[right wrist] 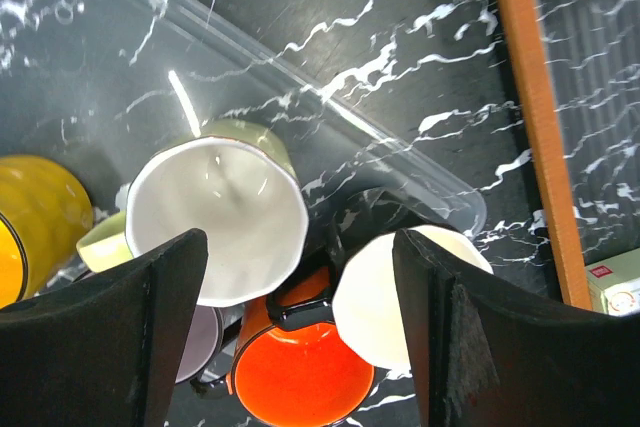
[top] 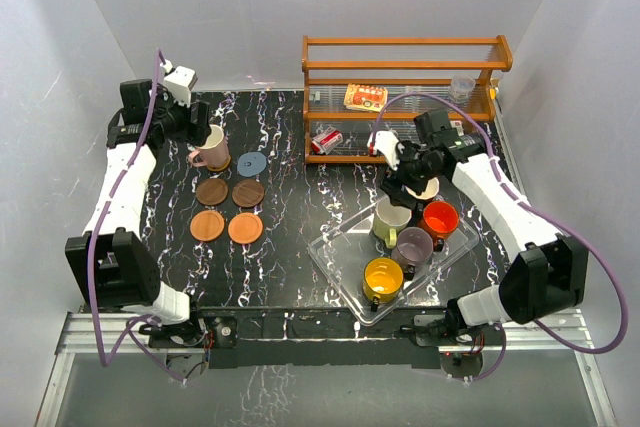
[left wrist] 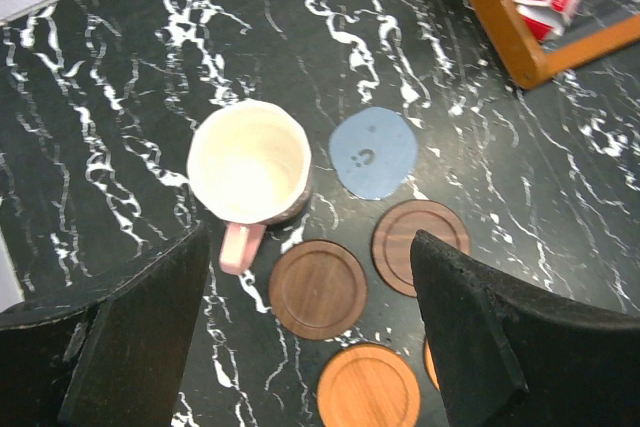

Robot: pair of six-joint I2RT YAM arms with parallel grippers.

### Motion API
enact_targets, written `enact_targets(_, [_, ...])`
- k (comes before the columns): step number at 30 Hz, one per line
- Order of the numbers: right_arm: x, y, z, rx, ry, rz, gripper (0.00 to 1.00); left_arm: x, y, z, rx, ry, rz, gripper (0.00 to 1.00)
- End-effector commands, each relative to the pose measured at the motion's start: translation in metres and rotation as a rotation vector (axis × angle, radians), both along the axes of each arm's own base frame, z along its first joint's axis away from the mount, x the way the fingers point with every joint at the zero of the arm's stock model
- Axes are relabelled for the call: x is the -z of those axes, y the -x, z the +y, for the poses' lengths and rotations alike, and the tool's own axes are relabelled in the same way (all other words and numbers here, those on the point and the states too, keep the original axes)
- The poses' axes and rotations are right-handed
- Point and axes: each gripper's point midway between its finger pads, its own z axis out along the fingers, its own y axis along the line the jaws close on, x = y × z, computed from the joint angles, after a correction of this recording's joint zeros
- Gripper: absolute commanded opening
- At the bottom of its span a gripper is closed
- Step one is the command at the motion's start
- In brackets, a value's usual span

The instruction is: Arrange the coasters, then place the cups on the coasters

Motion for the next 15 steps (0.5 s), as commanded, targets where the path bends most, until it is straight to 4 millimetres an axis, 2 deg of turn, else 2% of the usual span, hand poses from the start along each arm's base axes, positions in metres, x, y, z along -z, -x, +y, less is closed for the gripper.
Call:
enact_targets(1, [0.001,-0.010,0.008,-0.069,0.082,-0.051,0.72,-0.009,0.024,-0.029,0.149,0.066,-0.019,0.80])
enact_targets(7, [0.026,-0.012,0.019,-0.112,0.172,-0.011,0.66,-0.005,0.033,-0.041,0.203,0.085,0.001,0.81])
enact_targets(11, [0.037,-0.010,0.019,-0.124,0.207,0.020,0.55,0.004,0.036,-0.041,0.203,0.078,0.019,0.82])
enact_targets(15, [0.036,-0.009,0.021,-0.122,0.201,0.026,0.41,0.011,0.038,-0.043,0.205,0.082,0.033,0.82])
